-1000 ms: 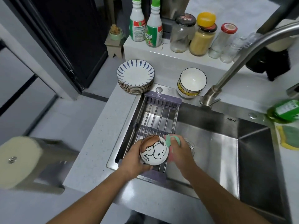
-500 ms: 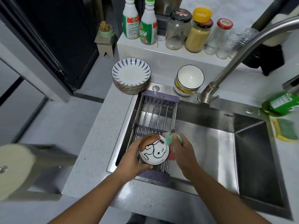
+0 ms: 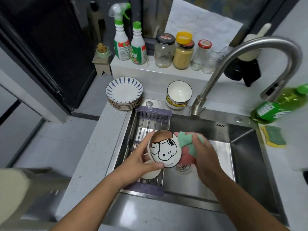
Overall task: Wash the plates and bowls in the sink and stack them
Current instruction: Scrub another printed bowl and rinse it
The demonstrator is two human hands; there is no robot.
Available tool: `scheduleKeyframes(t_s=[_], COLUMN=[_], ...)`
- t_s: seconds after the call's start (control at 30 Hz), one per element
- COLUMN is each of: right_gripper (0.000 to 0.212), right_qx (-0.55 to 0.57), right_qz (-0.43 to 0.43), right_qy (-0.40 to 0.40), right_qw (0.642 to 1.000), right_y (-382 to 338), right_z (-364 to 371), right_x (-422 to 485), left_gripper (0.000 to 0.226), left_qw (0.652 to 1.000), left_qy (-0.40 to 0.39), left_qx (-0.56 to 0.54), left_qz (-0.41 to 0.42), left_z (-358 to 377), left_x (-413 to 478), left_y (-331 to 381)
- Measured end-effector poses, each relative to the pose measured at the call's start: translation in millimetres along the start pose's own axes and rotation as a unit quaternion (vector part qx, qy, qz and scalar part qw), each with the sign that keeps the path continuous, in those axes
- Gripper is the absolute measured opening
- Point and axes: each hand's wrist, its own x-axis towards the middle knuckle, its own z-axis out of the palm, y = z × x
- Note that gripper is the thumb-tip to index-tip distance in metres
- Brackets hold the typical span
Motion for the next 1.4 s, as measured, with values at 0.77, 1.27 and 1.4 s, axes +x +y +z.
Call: scheduleKeyframes(t_s=[0.77, 1.27, 1.4], right_gripper=[0.031, 0.071, 0.054], right_qx=[0.046, -0.538, -0.321], right_qz=[-0.043, -0.454, -0.324], right_qy=[0.061, -0.109, -0.128], right_qw=[0.996, 0.702, 0.881], right_y=[-102.4, -104.8, -97.7], right_z=[-187.4, -167.0, -138.8], right_x=[24.2, -0.8, -19.4], left_gripper=[0.063, 0.019, 0.016], left_qw=[0.895, 0.998, 0.994], left_qy=[0.005, 0.012, 0.052], left_qx=[0.398, -0.054, -0.07], left_qz=[0.203, 0.03, 0.066], left_z=[155.8, 187.4, 191.4], left_x=[82.5, 67.2, 61.3], left_y=[169.4, 173.3, 163.4])
